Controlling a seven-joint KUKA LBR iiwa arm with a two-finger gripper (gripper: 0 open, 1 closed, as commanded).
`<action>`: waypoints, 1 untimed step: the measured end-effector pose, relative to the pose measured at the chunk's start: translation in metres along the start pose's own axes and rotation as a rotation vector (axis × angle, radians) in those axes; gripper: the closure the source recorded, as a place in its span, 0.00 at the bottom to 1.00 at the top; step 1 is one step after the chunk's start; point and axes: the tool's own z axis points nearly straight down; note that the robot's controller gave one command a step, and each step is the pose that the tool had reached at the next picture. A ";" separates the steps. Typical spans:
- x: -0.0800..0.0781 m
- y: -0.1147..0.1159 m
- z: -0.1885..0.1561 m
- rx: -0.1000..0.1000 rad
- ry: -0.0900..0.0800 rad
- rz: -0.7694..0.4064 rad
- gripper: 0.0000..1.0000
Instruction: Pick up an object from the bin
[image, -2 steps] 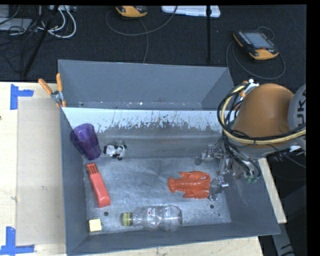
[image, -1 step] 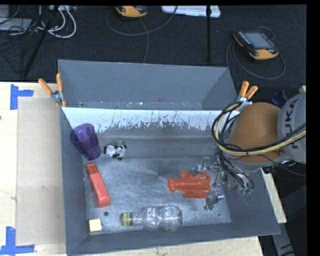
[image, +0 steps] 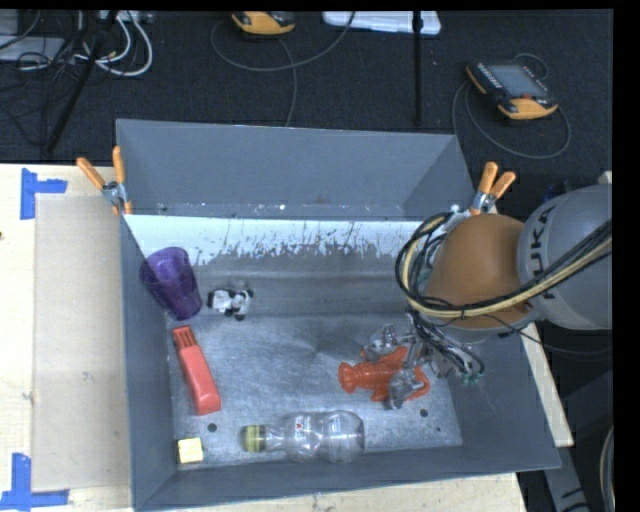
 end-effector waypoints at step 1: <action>0.000 0.000 0.000 0.000 0.000 0.000 1.00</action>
Offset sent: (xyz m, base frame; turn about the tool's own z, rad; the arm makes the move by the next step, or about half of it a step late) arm -0.0041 -0.0117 0.1317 -0.0401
